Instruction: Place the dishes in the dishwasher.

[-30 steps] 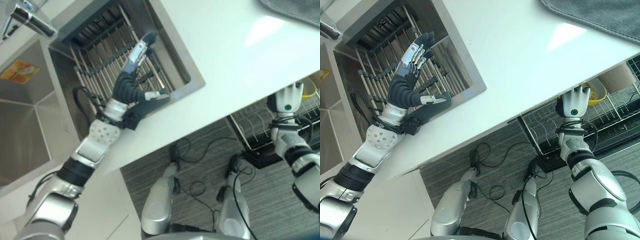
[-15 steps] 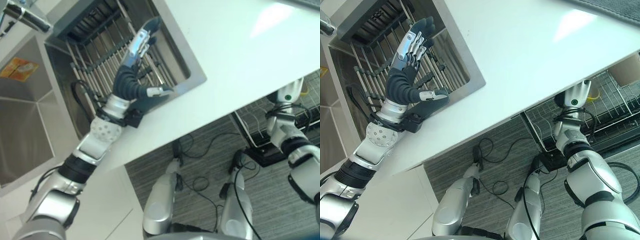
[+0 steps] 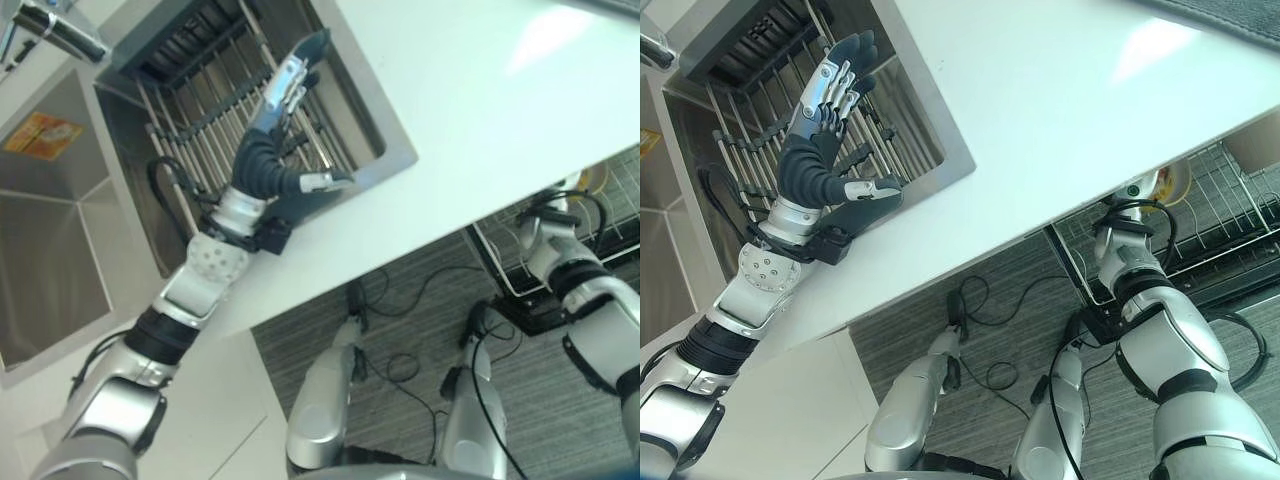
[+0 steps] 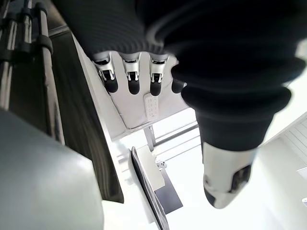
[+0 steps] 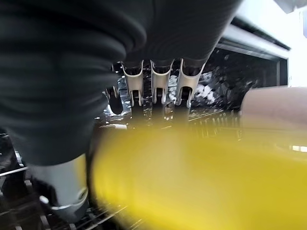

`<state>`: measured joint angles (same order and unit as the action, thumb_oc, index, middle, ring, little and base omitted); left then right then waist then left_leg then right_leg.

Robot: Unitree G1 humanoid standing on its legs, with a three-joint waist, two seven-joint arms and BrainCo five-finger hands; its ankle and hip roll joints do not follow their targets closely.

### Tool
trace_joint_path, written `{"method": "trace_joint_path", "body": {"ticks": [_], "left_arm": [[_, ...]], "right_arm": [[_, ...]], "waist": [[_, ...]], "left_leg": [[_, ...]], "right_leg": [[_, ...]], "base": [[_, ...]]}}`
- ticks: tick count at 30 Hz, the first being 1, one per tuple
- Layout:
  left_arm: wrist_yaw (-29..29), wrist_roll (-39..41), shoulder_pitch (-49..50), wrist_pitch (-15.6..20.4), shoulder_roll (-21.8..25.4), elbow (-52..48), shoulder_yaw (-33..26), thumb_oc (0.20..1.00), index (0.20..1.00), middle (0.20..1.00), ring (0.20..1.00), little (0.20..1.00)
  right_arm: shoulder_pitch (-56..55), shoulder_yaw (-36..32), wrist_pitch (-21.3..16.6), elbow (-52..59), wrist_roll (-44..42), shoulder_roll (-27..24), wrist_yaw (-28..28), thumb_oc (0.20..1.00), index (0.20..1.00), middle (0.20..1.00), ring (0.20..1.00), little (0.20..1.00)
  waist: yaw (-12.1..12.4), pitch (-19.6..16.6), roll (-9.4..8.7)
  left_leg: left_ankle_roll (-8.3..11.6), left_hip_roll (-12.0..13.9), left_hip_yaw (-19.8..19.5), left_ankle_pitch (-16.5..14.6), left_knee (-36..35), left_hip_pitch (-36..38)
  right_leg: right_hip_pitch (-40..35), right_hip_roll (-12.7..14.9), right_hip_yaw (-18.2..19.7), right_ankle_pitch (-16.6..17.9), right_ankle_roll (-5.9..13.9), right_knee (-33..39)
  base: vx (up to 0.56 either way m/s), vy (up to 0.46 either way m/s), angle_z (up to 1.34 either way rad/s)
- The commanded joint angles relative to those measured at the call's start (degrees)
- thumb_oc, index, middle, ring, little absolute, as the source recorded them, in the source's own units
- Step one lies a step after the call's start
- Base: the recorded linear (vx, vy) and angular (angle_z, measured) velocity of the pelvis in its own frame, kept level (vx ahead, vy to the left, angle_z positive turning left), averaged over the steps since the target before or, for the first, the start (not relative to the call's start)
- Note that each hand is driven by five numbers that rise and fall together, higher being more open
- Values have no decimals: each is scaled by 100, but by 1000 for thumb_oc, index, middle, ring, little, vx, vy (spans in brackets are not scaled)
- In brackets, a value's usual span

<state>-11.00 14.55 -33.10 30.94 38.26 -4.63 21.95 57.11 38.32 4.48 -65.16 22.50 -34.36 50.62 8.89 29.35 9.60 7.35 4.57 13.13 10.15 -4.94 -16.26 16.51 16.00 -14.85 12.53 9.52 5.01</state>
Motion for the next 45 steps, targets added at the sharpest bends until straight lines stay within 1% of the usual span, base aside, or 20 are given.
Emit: {"method": "trace_joint_path", "body": {"ticks": [1,6,11,12,13,14,15,16,18,19,23,26,30,31,33,34,35,38,39,45], "left_arm": [[43,-235,-17,-29,-194,-124,298,1000,1000,1000,1000,1000],[59,-352,18,-110,-346,-149,236,1000,1000,1000,1000,1000],[58,-361,33,-144,-423,-170,196,1000,1000,1000,1000,1000],[51,-369,47,-151,-449,-175,189,1000,1000,1000,1000,1000],[14,-387,85,-193,-501,-191,191,1000,1000,1000,1000,1000],[10,-391,99,-203,-510,-200,188,1000,1000,1000,1000,1000],[17,-391,152,-225,-538,-220,164,1000,1000,1000,1000,1000],[-10,-441,262,-235,-595,-261,135,1000,1000,1000,1000,1000],[-81,-545,401,-269,-677,-325,85,1000,1000,1000,1000,1000],[-167,-661,497,-367,-756,-416,32,1000,1000,1000,1000,1000],[-303,-748,628,-483,-805,-493,-14,1000,1000,1000,1000,1000],[-322,-759,759,-533,-785,-527,-83,1000,1000,1000,1000,1000],[-279,-643,1039,-708,-800,-606,-204,1000,1000,1000,1000,1000],[-149,-580,1147,-692,-811,-604,-215,1000,1000,1000,1000,1000],[-70,-642,1282,-573,-821,-679,-217,1000,1000,1000,1000,1000],[-52,-701,1369,-471,-839,-769,-212,1000,1000,1000,1000,1000],[77,-692,1454,-400,-862,-878,-173,1000,1000,1000,1000,1000],[501,-576,1578,-370,-908,-998,-49,1000,1000,1000,1000,1000],[819,-445,1678,-401,-957,-1046,54,1000,1000,1000,1000,1000],[1782,250,1845,-801,-1085,-1039,479,1000,1000,1000,1000,1000]], "right_arm": [[799,-221,57,57,-354,168,78,1000,1000,1000,1000,1000],[521,-332,112,97,-624,434,-124,1000,1000,1000,1000,1000],[322,-498,127,65,-711,642,-13,1000,1000,1000,1000,1000],[280,-542,111,60,-821,678,89,1000,1000,1000,1000,1000],[194,-738,46,80,-1519,754,569,1000,1000,1000,1000,1000],[173,-820,25,78,-1763,783,699,1000,1000,1000,1000,1000],[99,-1081,-105,78,-2333,875,919,1000,1000,1000,1000,1000],[-34,-1502,-420,116,-3183,1038,1360,1000,1000,1000,1000,1000],[-259,-2012,-894,269,-3463,1266,1561,1000,1000,1000,1000,1000],[-421,-2384,-1272,651,-3592,1495,1870,1000,1000,1000,1000,1000],[-605,-2725,-1579,1311,-3843,1703,2188,1000,1000,1000,1000,1000],[-811,-2919,-1614,1929,-3830,1778,2518,1000,1000,1000,1000,1000],[-1224,-2984,-1266,3011,-3369,1831,2800,1000,1000,1000,1000,1000],[-1504,-2919,-1010,3439,-3154,1882,2792,1000,1000,1000,1000,1000],[-1732,-2835,-764,3723,-3084,1917,2770,1000,1000,1000,1000,1000],[-2028,-2779,-743,3835,-3158,1958,2660,1000,1000,1000,1000,1000],[-2558,-2615,-954,3834,-3132,2076,2540,1000,1000,1000,1000,1000],[-2997,-2492,-1276,3859,-3054,2192,2266,1000,1000,1000,1000,1000],[-3167,-2439,-1373,3972,-2995,2228,2215,1000,1000,1000,1000,1000],[-3727,-2362,-1541,4569,-2695,2029,1894,1000,1000,1000,1000,1000]], "waist": [[219,45,-72],[179,45,-67],[134,45,-3],[123,45,13],[86,45,24],[78,45,24],[54,45,27],[15,45,35],[-54,45,24],[-119,45,5],[-207,45,3],[-274,45,-19],[-396,13,-73],[-449,-90,-128],[-484,-183,-187],[-520,-272,-238],[-581,-484,-329],[-646,-815,-423],[-696,-1000,-467],[-957,-1511,-565]], "left_leg": [[-202,-170,-553,-355,150,-174],[-200,-153,-500,-346,134,-135],[-192,-150,-439,-321,97,-82],[-191,-149,-431,-313,94,-73],[-196,-149,-413,-311,87,-33],[-198,-148,-407,-314,84,-19],[-194,-146,-386,-321,71,36],[-187,-138,-363,-356,60,115],[-193,-129,-320,-386,48,195],[-219,-137,-278,-394,35,276],[-228,-129,-218,-419,31,464],[-236,-110,-175,-434,40,612],[-269,-98,-88,-519,60,954],[-280,-84,-44,-560,66,1078],[-283,-52,-5,-581,68,1176],[-288,-26,41,-601,74,1275],[-282,39,140,-629,92,1482],[-276,123,254,-677,163,1755],[-266,171,314,-690,163,1928],[-235,298,527,-729,112,2404]], "right_leg": [[553,478,-263,-154,514,-808],[537,498,-249,-125,514,-783],[521,525,-229,-107,510,-769],[517,530,-218,-106,507,-769],[495,525,-193,-104,496,-769],[488,523,-189,-105,495,-769],[439,512,-181,-111,488,-752],[372,488,-162,-148,483,-738],[324,453,-118,-171,473,-723],[259,426,-77,-180,454,-694],[84,381,-32,-230,417,-682],[-64,355,-9,-261,392,-687],[-435,299,30,-349,346,-645],[-580,268,29,-399,323,-638],[-707,233,9,-420,295,-612],[-829,212,-21,-439,273,-594],[-1086,153,-71,-474,231,-545],[-1434,53,-133,-531,152,-490],[-1629,-20,-154,-565,105,-436],[-2104,-271,-74,-662,-14,-214]], "base": [[0,0,0],[0,0,0],[-4,29,0],[-4,50,0],[-1,52,1],[7,52,1],[28,62,0],[22,83,-1],[39,99,-7],[48,89,-7],[34,65,-11],[35,39,-7],[55,40,-8],[76,18,-17],[67,-32,-10],[139,-94,-4],[168,-96,2],[193,-101,2],[188,-86,-15],[150,-48,-16]]}}
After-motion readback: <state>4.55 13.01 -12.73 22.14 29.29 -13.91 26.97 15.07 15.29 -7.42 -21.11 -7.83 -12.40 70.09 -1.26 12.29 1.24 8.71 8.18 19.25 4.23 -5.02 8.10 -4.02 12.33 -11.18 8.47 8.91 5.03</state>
